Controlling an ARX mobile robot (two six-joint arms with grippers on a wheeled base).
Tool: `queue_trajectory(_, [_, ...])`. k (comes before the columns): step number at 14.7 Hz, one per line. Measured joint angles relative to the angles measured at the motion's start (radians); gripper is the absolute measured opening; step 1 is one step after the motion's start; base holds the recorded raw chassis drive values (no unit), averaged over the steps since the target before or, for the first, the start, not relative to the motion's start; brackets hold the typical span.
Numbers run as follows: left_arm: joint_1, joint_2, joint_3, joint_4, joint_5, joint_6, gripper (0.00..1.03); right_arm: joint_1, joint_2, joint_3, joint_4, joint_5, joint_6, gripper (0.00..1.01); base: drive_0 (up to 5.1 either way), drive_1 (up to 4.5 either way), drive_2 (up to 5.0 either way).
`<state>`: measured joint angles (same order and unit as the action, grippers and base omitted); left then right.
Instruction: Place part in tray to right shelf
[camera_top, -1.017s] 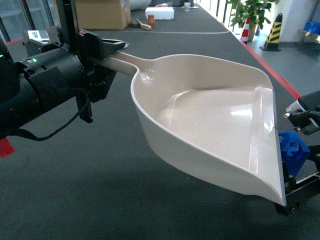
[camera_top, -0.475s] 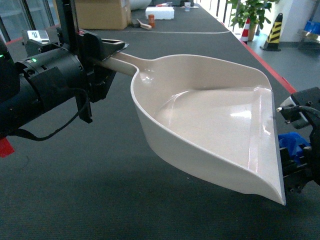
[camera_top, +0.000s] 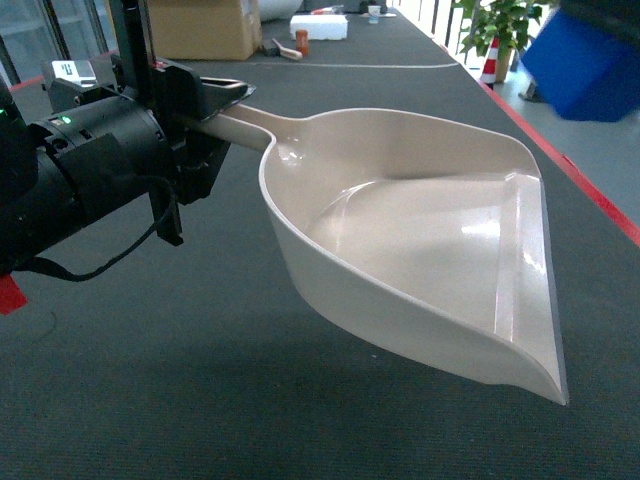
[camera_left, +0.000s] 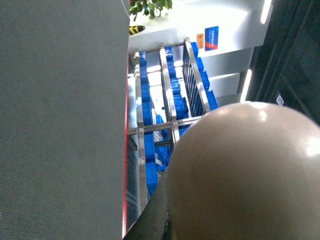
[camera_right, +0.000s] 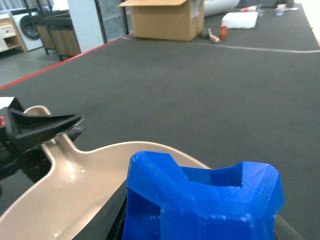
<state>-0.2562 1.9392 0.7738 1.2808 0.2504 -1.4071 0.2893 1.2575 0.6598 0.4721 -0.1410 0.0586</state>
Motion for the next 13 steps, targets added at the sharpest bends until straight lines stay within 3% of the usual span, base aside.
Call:
queue_trajectory(2, [-0.002,0.0,0.0,0.0,0.002,0.0,0.15,0.144,0.145,0.063,-0.005,0.079,0.063,0.47,0.0,0.0,0.0])
queue_trajectory(4, [-0.002,0.0,0.0,0.0,0.002,0.0,0.15,0.204,0.253,0.107,0.01,0.127,0.084,0.49,0.0,0.0,0.0])
queue_trajectory(5, [-0.002,0.0,0.0,0.0,0.002,0.0,0.15,0.209,0.261,0.109,0.004,0.156,0.084,0.61,0.0,0.0,0.0])
queue_trajectory(8, [-0.002,0.0,0.0,-0.001,0.002,0.003,0.15,0.187,0.137,0.079,0.04,0.24,0.068,0.96,0.0,0.0,0.0])
queue_trajectory(10, [-0.002,0.0,0.0,-0.001,0.003,0.002,0.15,0.127,-0.018,0.014,0.035,0.265,0.016,0.98,0.0,0.0,0.0])
queue_trajectory(13, [-0.002,0.0,0.0,-0.001,0.004,0.002,0.15,0.015,-0.294,-0.136,-0.077,0.305,-0.08,0.98,0.0,0.0,0.0])
